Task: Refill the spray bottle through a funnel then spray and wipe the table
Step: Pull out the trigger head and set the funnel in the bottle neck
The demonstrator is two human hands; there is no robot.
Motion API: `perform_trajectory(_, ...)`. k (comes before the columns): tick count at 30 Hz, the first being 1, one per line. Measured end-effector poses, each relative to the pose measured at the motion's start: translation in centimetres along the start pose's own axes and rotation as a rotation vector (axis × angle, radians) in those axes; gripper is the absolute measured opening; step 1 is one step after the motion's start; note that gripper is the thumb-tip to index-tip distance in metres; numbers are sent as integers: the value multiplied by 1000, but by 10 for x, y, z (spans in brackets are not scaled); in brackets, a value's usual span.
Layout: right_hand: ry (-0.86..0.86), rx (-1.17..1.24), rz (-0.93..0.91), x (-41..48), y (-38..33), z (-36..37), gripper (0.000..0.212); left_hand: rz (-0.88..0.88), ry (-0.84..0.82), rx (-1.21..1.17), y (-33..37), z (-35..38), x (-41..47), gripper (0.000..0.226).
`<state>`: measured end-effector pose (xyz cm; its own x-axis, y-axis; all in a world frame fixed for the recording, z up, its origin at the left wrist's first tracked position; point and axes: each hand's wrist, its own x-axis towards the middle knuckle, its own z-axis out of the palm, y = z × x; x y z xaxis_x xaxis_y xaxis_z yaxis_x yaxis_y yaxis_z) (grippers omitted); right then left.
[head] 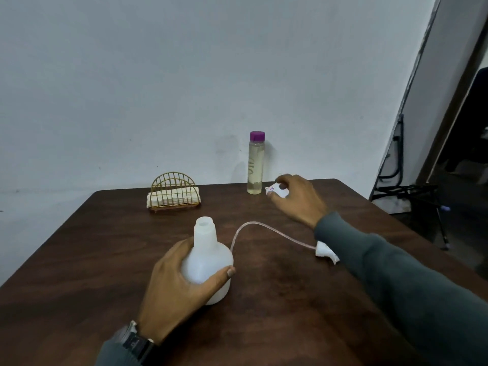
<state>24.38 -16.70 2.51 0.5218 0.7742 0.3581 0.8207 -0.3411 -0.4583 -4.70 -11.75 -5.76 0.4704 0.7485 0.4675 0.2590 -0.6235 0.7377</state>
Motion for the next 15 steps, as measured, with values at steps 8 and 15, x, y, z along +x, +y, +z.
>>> perform_trajectory(8,14,98,145,117,-10,25,65,60,15,-41,-16,6,12,55)
perform_trajectory(15,-24,-295,270,159,19,51,51,99,39,-49,-24,9,15,59)
